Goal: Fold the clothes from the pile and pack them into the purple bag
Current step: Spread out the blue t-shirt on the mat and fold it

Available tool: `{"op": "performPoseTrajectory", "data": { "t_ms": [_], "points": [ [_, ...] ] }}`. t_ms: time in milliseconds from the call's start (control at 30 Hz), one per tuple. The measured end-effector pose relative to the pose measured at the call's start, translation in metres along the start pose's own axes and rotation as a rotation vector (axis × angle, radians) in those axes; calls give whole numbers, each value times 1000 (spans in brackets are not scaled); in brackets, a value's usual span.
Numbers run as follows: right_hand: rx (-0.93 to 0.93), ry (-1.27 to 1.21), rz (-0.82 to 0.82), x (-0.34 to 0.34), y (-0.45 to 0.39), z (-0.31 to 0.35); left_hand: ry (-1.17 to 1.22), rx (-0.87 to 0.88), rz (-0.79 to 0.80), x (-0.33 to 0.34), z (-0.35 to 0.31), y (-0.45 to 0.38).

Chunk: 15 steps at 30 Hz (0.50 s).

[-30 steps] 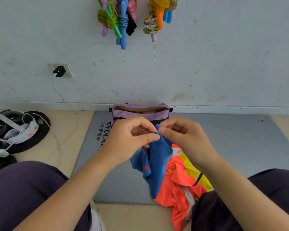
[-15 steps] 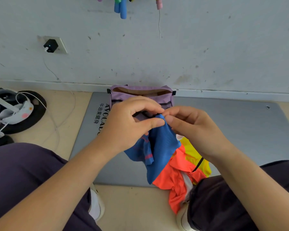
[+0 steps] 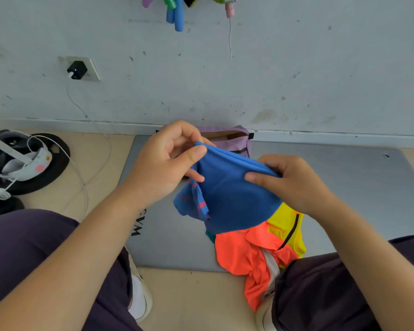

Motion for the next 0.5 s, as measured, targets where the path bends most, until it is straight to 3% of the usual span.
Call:
{"op": "performPoseTrajectory", "data": {
  "t_ms": [300, 500],
  "points": [
    [24, -143, -131, -24, -2, 3, -150, -75, -119, -18, 22, -6],
    [-36, -196, -104, -22, -1, 12, -478, -91, 60, -5, 32, -1]
  ]
}}
Point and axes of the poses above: each hand's wrist, its own y-axis away from the middle knuckle, its own x-axis out of the palm, z = x × y, the point moved 10 cm from there along -y, towards the middle knuckle, and after that the axes turned 8 degrees about -z, right-handed, at the moved point
